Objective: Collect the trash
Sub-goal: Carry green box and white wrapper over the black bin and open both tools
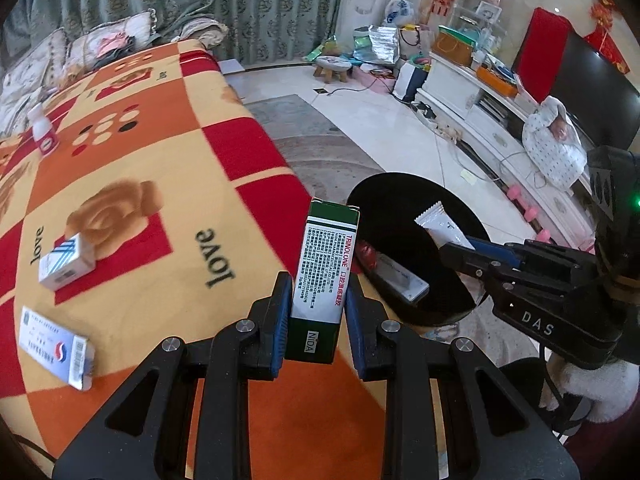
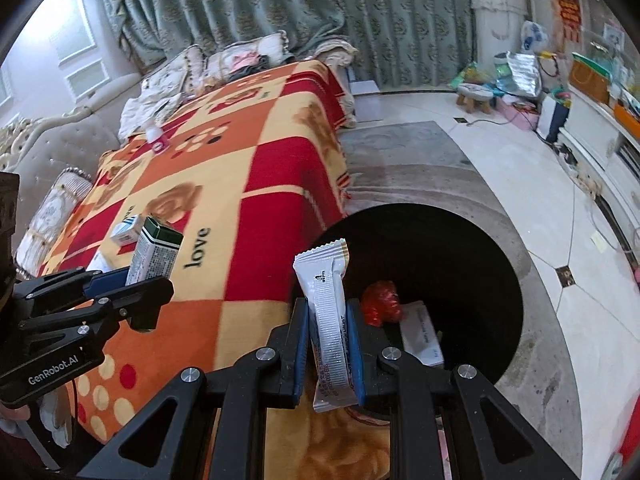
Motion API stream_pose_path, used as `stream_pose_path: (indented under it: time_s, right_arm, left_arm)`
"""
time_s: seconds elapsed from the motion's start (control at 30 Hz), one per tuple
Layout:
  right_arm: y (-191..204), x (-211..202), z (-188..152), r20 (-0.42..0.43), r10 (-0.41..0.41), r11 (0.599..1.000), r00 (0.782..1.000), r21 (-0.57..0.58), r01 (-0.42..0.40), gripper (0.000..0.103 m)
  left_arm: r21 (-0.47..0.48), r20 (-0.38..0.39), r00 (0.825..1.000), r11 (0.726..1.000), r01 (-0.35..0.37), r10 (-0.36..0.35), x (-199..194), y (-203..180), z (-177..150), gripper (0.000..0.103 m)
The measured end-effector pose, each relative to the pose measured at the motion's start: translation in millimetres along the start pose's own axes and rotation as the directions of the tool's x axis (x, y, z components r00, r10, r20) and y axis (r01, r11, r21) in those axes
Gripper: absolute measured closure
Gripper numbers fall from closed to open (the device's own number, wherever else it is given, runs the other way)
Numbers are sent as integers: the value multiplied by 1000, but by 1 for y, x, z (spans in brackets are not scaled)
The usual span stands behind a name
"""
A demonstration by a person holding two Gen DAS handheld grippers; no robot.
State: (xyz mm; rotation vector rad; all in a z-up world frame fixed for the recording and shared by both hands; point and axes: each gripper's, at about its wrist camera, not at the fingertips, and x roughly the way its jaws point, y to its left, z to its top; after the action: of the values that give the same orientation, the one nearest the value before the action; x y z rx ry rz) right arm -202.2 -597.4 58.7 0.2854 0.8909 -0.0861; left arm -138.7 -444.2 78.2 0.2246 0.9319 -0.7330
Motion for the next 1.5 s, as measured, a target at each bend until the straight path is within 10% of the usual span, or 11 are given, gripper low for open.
stream_pose_path:
  time_s: [1.3, 1.5]
  right_arm:
    - [-70, 8, 6, 4, -51, 986, 999, 161, 50, 86]
    - [-73, 9, 4, -4, -69, 982, 998, 175, 68, 74]
  left_arm:
    - [-69, -66, 979, 980, 188, -192, 67, -46, 36, 79]
    - [-84, -72, 972, 973, 217, -223, 68, -47, 36, 65]
